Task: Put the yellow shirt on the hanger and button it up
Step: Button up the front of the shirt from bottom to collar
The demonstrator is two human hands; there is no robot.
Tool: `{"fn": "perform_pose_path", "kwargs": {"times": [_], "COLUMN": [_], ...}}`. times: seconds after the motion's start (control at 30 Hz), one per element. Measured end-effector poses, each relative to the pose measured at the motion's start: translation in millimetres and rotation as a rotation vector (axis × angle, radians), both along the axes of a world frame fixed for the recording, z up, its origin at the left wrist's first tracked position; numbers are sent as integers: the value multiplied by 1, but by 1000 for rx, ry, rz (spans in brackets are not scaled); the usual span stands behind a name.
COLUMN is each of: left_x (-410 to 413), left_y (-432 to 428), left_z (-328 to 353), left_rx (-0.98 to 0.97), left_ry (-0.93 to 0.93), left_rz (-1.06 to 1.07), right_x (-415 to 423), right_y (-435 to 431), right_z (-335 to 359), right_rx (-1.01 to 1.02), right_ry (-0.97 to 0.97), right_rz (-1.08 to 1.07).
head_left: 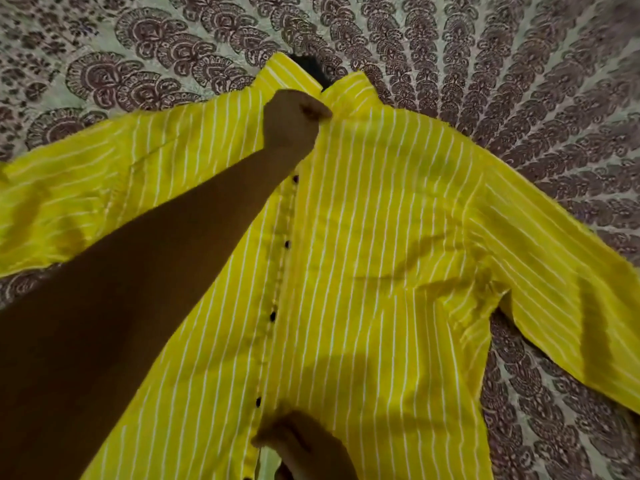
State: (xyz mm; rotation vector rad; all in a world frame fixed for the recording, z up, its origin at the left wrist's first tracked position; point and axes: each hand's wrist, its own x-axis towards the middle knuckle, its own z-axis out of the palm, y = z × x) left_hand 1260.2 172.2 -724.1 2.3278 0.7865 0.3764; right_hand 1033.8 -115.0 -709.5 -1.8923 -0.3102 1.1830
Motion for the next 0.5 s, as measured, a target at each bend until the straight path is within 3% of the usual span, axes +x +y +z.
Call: {"fn": "perform_pose_path", "kwargs": {"times": [0.03,0.13,0.23,0.3,0.5], "left_x": [3,-7,-11,-16,-78], "left_y": [5,13,8,5,-28], "left_z": [-6,-19,-23,-16,7], "left_rx": [63,176,209,168,89], "left_ry": [-28,149,138,102,-67], "left_rz": [-51,-196,-244,-222,-186], "right_x": [-1,2,-1,-9,-29], "right_y": [0,12,19,16,4], "right_z": [-13,-26,-35,-29,-22], "right_rx": [18,34,24,30,4], "right_ry": [-22,-100,-436,-550,-709], "right_rz": [15,201,452,554,542]}}
